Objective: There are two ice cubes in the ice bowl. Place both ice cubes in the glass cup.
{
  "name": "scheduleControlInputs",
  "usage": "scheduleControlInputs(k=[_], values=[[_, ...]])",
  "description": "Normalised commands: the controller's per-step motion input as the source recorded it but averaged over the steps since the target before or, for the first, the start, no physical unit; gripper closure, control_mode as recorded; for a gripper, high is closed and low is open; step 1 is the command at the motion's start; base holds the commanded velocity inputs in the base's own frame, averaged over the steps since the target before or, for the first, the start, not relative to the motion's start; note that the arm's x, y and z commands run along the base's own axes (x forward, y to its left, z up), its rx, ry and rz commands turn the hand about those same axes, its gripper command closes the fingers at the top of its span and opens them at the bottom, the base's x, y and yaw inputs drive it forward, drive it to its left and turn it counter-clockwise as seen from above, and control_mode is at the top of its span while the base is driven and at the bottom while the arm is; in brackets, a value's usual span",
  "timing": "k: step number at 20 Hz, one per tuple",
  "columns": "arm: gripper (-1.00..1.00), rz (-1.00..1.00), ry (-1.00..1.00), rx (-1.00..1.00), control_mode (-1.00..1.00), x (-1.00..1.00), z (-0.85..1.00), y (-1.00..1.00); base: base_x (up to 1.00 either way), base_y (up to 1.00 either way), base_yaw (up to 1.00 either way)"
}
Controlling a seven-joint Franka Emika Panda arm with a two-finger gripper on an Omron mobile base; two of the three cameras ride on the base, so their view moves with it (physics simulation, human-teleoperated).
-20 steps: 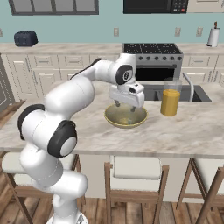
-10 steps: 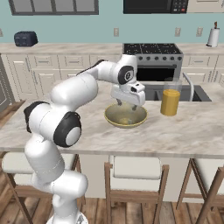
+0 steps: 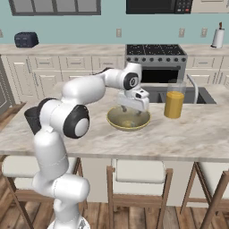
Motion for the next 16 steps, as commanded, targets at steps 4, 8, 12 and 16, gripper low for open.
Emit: scheduleControlInputs(k=[4, 8, 12, 16], values=[[-1.00, 0.00, 0.00, 0.00, -1.00, 0.10, -0.32, -0.44, 0.00, 0.00, 0.00], [-1.00, 0.00, 0.00, 0.00, -1.00, 0.21, -0.42, -0.15, 0.00, 0.00, 0.00], [-1.00, 0.00, 0.00, 0.00, -1.00, 0.47, -0.31, 0.00, 0.00, 0.00, 0.00], [-1.00, 0.00, 0.01, 0.00, -1.00, 0.18, -0.20, 0.00, 0.00, 0.00, 0.00]])
